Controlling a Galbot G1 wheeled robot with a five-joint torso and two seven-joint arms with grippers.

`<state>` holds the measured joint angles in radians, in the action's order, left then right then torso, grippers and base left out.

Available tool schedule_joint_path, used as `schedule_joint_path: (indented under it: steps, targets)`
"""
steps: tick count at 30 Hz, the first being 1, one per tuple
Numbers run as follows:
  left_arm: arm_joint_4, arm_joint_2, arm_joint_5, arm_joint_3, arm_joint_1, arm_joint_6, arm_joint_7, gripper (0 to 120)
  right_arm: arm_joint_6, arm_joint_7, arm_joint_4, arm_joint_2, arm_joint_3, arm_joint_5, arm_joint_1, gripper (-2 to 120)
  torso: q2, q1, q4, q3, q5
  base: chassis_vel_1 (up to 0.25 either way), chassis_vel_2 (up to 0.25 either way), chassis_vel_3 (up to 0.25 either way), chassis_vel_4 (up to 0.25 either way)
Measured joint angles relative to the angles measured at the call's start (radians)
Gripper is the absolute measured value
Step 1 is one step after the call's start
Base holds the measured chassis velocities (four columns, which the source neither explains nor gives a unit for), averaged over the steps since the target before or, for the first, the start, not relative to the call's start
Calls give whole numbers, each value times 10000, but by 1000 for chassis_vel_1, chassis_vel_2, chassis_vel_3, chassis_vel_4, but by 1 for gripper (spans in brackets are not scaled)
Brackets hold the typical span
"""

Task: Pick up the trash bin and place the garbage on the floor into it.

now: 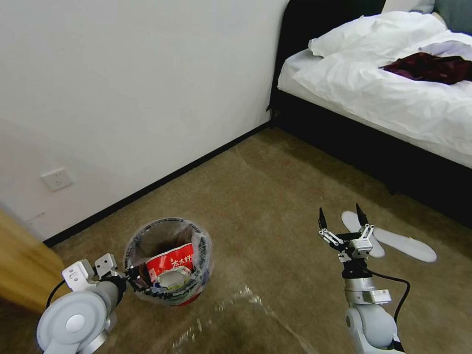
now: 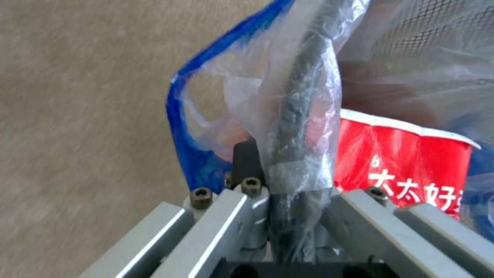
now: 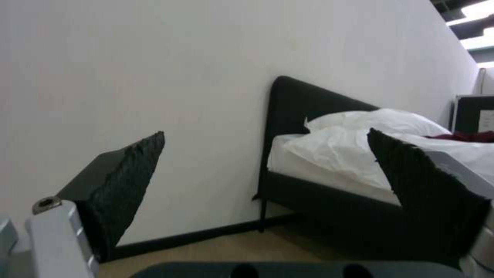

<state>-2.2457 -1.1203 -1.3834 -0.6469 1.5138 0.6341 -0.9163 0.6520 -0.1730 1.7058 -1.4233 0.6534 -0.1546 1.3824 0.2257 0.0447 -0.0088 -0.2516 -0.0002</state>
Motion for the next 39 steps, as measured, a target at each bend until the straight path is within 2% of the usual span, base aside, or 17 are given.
schedule_joint_path:
  steps: [9, 26, 39]
  targets:
    - [-57, 38, 12, -25, 82, -1, 13, 0, 233, -49, -291, -53, 3, 83, -48, 100, -1, 4, -2, -2, 4, -181, 173, 176, -164]
    - [-6, 240, -150, 28, -69, -9, -20, 0, 272, 46, -509, -83, 491, -97, -190, 100, 2, -2, -3, 1, 4, 0, 0, 0, 0]
    - [28, 205, -176, -24, -24, -23, -32, 0, 321, 41, -458, -278, 707, -92, -262, 100, 1, 0, -1, 1, 4, 0, 0, 0, 0]
